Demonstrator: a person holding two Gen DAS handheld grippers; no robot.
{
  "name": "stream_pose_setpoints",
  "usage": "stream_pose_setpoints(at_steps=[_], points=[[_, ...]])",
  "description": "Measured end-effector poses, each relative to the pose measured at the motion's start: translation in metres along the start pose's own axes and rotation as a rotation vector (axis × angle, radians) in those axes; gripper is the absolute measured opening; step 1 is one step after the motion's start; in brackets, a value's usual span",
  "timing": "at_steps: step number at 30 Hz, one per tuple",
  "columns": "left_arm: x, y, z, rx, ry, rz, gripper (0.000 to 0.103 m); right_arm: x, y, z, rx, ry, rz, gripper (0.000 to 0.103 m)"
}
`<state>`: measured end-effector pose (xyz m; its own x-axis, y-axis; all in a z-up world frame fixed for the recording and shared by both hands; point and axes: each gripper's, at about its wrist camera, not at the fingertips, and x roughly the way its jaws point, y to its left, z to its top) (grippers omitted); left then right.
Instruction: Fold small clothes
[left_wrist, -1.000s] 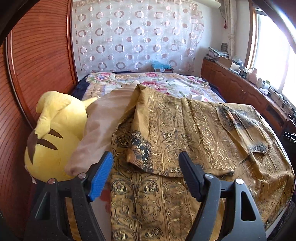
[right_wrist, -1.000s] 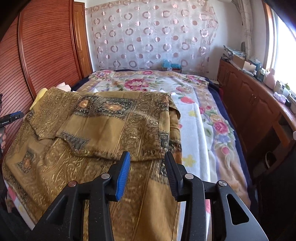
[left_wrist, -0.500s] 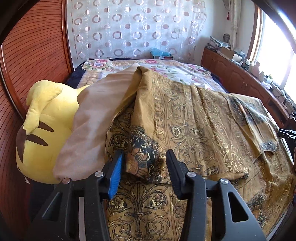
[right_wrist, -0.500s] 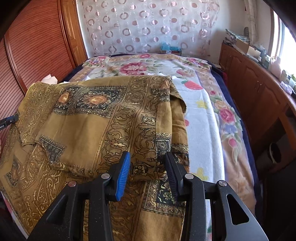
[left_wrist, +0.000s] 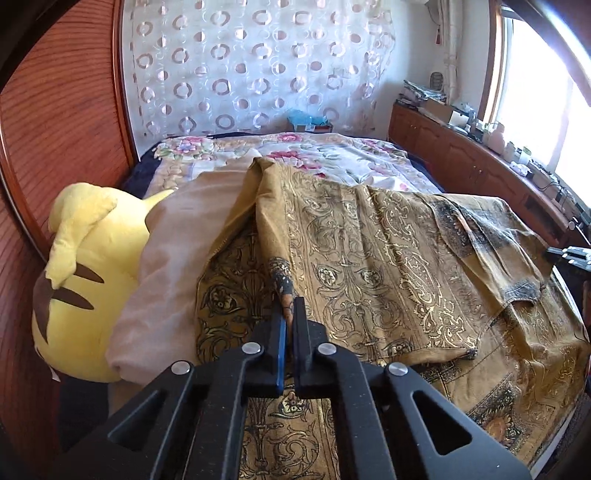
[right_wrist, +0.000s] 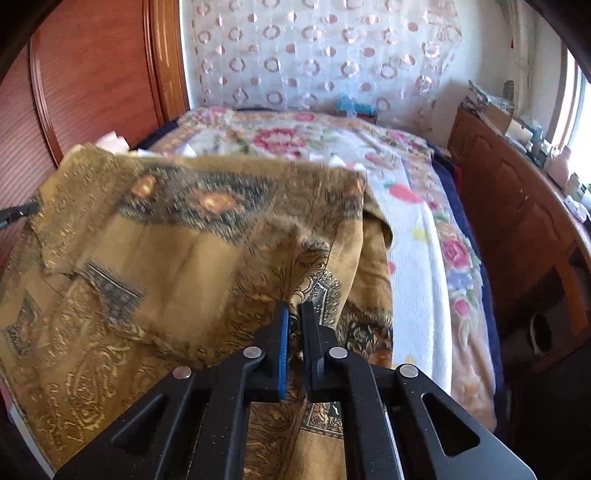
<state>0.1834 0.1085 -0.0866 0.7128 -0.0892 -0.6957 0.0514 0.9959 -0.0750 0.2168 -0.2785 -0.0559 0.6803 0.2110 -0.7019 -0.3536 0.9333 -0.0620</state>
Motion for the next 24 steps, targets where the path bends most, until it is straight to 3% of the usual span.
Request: stream_pose_setpoints(at_steps=[12,17,24], points=[[-0.072,0.001,0.008,-0.007,-0.130,-0.070,0.002,-0.076,0.006,-0.004,-0.004,-0.178,0.043,0.003],[-0.111,0.005,-0.020,-0.041,-0.166,-0.102,0.002,-0.119,0.003,-0.045,0.009,-0.235,0.076,0.003],[-0.150,0.003,-0.075,-0.073,-0.176,-0.110,0.002,-0.147,-0.002,-0.105,0.032,-0.226,0.083,0.003]])
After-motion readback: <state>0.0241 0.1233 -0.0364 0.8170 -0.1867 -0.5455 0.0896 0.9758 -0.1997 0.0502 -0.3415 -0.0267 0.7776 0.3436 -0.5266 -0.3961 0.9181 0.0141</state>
